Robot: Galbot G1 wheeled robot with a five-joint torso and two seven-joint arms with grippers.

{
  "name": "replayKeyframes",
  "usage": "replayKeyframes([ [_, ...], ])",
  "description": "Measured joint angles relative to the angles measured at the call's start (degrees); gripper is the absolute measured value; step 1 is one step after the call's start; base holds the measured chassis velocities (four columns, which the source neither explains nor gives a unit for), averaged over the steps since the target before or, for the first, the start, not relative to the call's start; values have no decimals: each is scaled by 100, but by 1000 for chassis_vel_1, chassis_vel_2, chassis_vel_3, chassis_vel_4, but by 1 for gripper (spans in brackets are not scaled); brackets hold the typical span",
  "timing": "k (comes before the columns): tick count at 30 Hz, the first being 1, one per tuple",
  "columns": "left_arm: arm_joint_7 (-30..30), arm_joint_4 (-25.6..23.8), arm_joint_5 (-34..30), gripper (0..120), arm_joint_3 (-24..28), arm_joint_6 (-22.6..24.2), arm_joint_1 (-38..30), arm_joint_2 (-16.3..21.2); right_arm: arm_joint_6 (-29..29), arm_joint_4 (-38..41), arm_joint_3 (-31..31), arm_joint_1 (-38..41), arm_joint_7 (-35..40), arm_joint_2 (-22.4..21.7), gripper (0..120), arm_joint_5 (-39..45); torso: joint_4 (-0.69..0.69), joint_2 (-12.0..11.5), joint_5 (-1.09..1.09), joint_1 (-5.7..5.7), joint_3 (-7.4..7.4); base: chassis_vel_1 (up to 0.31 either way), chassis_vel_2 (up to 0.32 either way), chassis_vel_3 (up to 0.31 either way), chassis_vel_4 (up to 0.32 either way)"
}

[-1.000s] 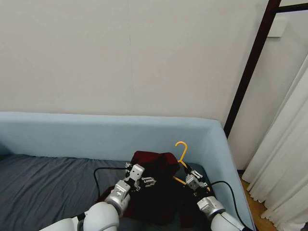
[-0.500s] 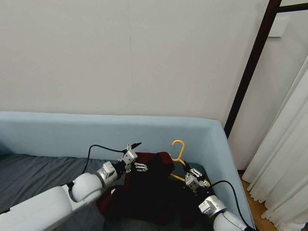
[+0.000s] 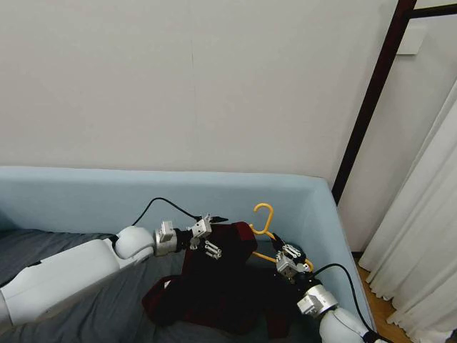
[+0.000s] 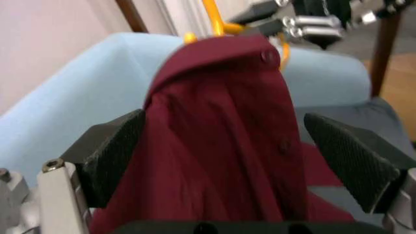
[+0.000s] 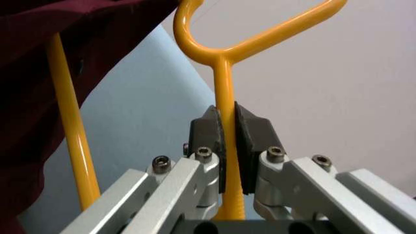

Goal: Pick up the clothes from the sofa and hang them on the clothes hanger.

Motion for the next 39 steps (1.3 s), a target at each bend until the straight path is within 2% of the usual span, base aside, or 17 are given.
replayKeyframes([
  [2,0,0,0,96,0,0,0,0,0,0,0,0,0,0,4,0,0,0,0,0,0,0,0,0,0],
  [4,51,272,7,95,68,0,-145,-164,67,-46,-32,47,-33,26,4,-80,-1,0,0,0,0,0,0,0,0],
  [7,67,372,33,95,158,0,-261,-236,108,-69,-41,72,-61,30,4,-110,-2,0,1,0,0,0,0,0,0],
  [14,90,606,398,93,341,12,-440,-428,310,-78,-37,104,-186,-24,4,-166,-1,0,1,0,-1,0,0,0,0],
  [18,86,736,577,82,369,49,-447,-514,452,-79,-12,106,-277,-40,4,-259,-2,0,1,0,0,0,0,0,0],
  [21,189,794,545,67,379,56,-429,-542,583,-86,0,109,-347,-48,4,-366,-1,0,1,0,-1,0,0,0,0],
  [22,189,794,545,67,379,56,-429,-542,583,-86,0,109,-347,-48,4,-366,-1,0,1,0,-1,0,0,0,0],
  [26,343,763,496,50,380,26,-376,-526,696,-140,-37,151,-388,-44,4,-445,-1,0,1,0,-1,0,0,0,0],
  [28,362,752,477,47,380,11,-361,-518,708,-147,-59,167,-391,-39,4,-447,-1,0,1,0,-1,0,0,0,0],
  [31,418,743,412,32,373,-63,-303,-487,733,-154,-115,226,-409,-34,4,-443,-1,0,0,0,0,0,0,0,0],
  [32,418,743,412,32,373,-63,-303,-487,733,-154,-115,226,-409,-34,4,-443,-1,0,0,0,0,0,0,0,0],
  [34,492,731,383,22,352,-93,-275,-463,751,-157,-137,257,-415,-50,4,-431,0,0,0,0,-1,0,0,0,0],
  [39,620,729,335,6,332,-200,-242,-439,767,-175,-149,270,-428,-60,4,-422,-2,0,1,0,-1,0,0,0,0],
])
